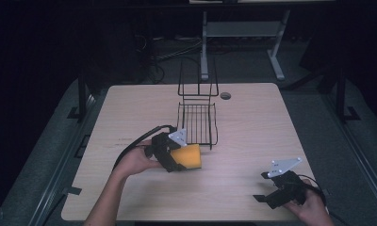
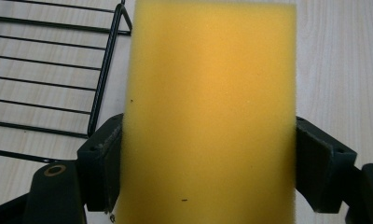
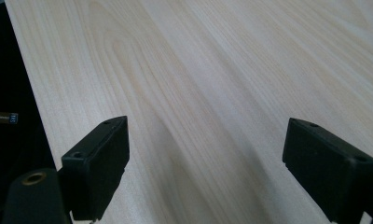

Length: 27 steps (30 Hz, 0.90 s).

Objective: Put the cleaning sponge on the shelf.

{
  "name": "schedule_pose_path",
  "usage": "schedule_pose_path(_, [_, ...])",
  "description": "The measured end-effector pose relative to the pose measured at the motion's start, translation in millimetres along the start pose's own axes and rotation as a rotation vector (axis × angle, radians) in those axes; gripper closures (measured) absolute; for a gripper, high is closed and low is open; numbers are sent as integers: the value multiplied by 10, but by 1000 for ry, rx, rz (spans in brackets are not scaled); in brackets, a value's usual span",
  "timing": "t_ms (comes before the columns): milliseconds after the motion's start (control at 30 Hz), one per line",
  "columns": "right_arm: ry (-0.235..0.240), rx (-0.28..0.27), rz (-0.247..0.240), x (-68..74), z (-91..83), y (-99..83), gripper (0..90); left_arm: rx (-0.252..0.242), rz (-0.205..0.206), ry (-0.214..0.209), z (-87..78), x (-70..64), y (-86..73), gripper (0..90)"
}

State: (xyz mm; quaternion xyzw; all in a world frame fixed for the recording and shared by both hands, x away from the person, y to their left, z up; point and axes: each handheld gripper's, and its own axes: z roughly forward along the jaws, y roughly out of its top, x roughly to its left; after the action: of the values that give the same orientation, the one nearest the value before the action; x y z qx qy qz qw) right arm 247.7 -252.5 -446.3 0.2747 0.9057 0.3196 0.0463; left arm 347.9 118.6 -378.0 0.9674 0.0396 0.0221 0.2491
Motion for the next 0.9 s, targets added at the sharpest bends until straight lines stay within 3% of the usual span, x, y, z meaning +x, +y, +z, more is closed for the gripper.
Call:
schedule_pose_path(367, [-1, 0, -1, -2, 3, 7, 141, -8, 15, 7, -92, 94, 117, 216])
schedule_pose_path(900, [-4, -10, -2, -24, -18, -3, 141, 4, 26, 9, -49, 286, 274, 216])
